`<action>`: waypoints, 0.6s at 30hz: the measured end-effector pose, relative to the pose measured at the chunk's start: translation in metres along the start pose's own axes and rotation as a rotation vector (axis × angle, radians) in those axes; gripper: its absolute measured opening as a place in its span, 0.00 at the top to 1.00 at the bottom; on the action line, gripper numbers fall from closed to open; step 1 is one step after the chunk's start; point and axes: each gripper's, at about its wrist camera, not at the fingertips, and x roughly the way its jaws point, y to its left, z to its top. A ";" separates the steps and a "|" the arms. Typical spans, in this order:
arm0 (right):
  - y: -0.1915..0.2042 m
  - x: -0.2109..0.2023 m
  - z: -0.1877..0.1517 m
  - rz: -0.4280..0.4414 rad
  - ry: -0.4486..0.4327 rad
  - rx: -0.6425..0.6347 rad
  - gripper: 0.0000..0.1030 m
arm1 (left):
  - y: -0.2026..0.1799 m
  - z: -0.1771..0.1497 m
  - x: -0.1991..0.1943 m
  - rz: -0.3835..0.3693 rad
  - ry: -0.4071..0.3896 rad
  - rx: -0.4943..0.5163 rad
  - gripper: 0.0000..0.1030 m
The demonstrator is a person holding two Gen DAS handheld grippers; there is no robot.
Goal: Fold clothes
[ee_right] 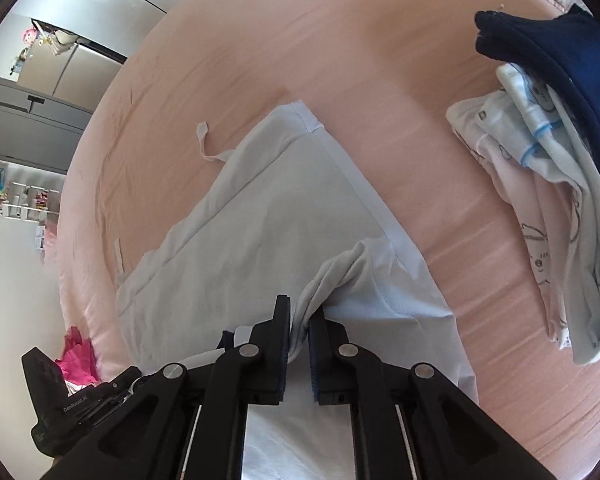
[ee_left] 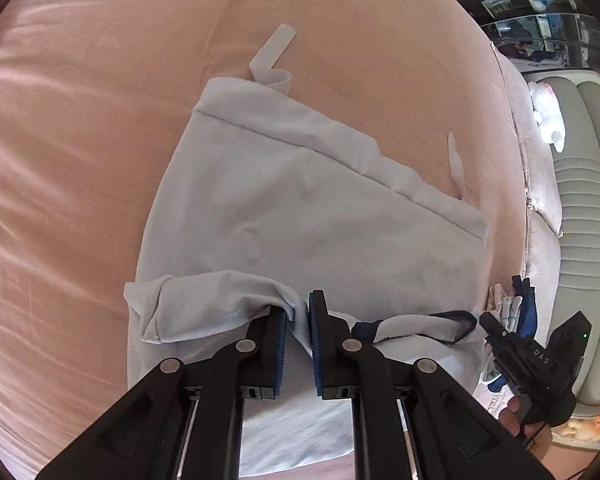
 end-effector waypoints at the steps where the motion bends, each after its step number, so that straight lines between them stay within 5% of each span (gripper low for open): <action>1: 0.005 -0.004 -0.002 -0.006 -0.016 -0.032 0.83 | -0.003 -0.002 -0.006 0.018 -0.015 0.035 0.89; 5: 0.021 -0.018 -0.001 0.037 -0.093 -0.182 0.72 | -0.023 -0.025 -0.022 0.094 -0.068 0.156 0.86; 7: 0.031 -0.020 -0.006 -0.015 -0.112 -0.290 0.72 | -0.032 -0.036 -0.032 0.106 -0.133 0.232 0.86; 9: 0.055 0.041 0.012 -0.144 -0.073 -0.435 0.72 | -0.042 -0.046 -0.037 0.112 -0.185 0.305 0.85; 12: 0.039 0.057 -0.016 -0.292 0.043 -0.544 0.72 | -0.032 -0.028 -0.027 0.067 -0.130 0.248 0.83; 15: 0.008 0.066 -0.027 -0.407 0.065 -0.508 0.72 | -0.001 0.010 -0.021 -0.077 -0.034 0.101 0.80; 18: -0.010 0.048 -0.026 -0.377 0.012 -0.418 0.71 | 0.031 0.038 -0.035 -0.078 -0.046 -0.072 0.70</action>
